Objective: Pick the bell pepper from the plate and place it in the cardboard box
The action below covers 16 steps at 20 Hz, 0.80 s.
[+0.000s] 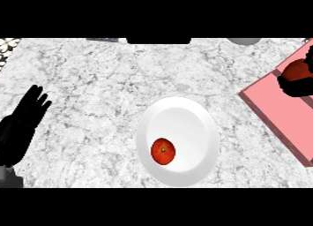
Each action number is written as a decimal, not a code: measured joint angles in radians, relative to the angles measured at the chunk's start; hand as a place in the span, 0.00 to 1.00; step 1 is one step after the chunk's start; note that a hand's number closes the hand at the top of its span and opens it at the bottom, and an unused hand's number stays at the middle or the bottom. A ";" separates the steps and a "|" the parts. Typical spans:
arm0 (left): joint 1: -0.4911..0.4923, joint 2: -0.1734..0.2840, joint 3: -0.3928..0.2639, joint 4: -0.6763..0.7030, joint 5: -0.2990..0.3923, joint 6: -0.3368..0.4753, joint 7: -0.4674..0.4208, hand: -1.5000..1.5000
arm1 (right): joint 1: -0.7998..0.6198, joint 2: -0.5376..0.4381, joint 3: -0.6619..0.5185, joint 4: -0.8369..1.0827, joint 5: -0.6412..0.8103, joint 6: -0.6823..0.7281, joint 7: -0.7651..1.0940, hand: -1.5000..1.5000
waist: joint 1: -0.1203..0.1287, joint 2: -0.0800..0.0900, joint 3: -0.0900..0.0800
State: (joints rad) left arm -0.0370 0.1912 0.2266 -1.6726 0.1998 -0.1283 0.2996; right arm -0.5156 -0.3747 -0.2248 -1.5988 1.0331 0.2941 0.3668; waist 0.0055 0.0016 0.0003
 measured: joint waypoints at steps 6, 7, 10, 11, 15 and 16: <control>-0.021 0.015 0.017 0.035 0.004 -0.007 -0.008 0.50 | 0.054 0.019 -0.052 0.137 -0.042 -0.002 -0.003 0.00 | -0.002 0.000 0.000; -0.028 0.011 0.012 0.029 -0.001 0.002 0.003 0.50 | 0.061 0.023 -0.054 0.146 -0.049 0.002 0.001 0.00 | -0.002 0.000 0.000; -0.018 0.000 0.004 0.016 -0.005 0.008 0.010 0.50 | 0.086 0.026 -0.059 0.196 -0.074 -0.013 -0.046 0.00 | -0.002 -0.001 0.000; -0.017 -0.002 0.000 0.020 -0.008 0.005 0.003 0.50 | 0.087 0.030 -0.061 0.208 -0.086 -0.026 -0.066 0.00 | -0.002 -0.001 0.000; 0.002 -0.015 -0.009 0.019 -0.025 0.008 -0.018 0.50 | 0.104 0.059 -0.092 0.172 -0.150 -0.078 -0.116 0.00 | -0.005 -0.002 0.000; -0.003 -0.009 -0.003 0.023 -0.023 0.008 -0.019 0.50 | 0.096 0.069 -0.119 0.170 -0.177 -0.105 -0.128 0.00 | -0.006 -0.002 0.000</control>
State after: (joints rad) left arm -0.0402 0.1818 0.2234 -1.6496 0.1769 -0.1208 0.2808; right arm -0.4199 -0.3059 -0.3436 -1.4290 0.8558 0.1895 0.2391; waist -0.0004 0.0000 0.0007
